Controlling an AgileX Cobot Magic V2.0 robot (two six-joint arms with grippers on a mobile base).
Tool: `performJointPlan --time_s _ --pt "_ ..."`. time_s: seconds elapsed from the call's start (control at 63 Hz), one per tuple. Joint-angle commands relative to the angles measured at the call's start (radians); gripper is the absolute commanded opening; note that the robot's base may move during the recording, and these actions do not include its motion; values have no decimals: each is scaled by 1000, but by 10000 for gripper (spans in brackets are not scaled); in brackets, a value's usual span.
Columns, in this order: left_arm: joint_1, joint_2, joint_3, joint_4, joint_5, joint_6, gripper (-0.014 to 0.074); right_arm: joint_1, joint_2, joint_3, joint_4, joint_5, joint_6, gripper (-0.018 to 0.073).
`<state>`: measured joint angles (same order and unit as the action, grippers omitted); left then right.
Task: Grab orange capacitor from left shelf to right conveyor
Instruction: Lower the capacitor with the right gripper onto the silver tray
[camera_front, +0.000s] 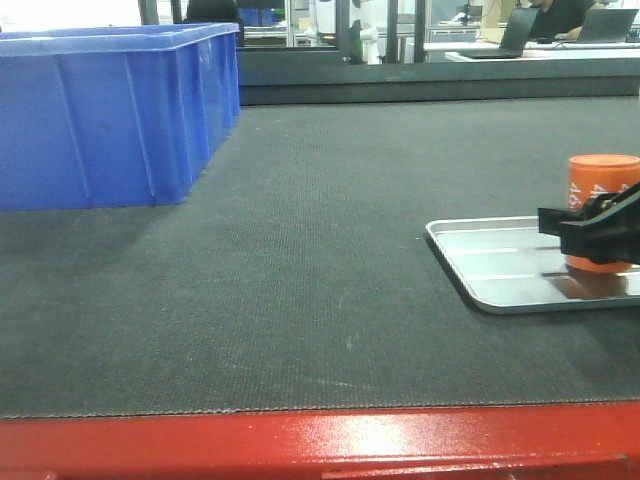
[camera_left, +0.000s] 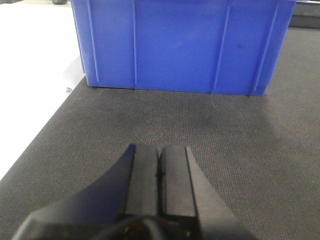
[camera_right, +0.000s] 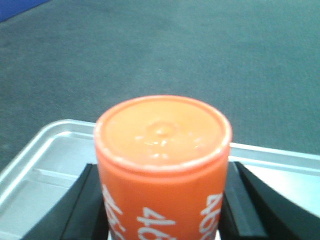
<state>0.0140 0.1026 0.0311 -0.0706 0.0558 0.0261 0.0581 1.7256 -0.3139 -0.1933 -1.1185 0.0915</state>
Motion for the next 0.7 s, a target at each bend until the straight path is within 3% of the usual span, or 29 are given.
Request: performJointPlan --time_s 0.0,0.556,0.635,0.683 --pt "-7 16 -5 -3 -87 -2 -127 -17 -16 -13 -6 -165 -25 129" --pt "-7 16 -5 -3 -87 -2 -127 -23 32 -13 -12 -154 -32 137" --pt "-7 16 -5 -3 -87 -2 -127 -23 32 -13 -13 -154 -32 213" --pt "-7 16 -5 -3 -87 -2 -127 -23 32 -13 -13 -154 -32 305"
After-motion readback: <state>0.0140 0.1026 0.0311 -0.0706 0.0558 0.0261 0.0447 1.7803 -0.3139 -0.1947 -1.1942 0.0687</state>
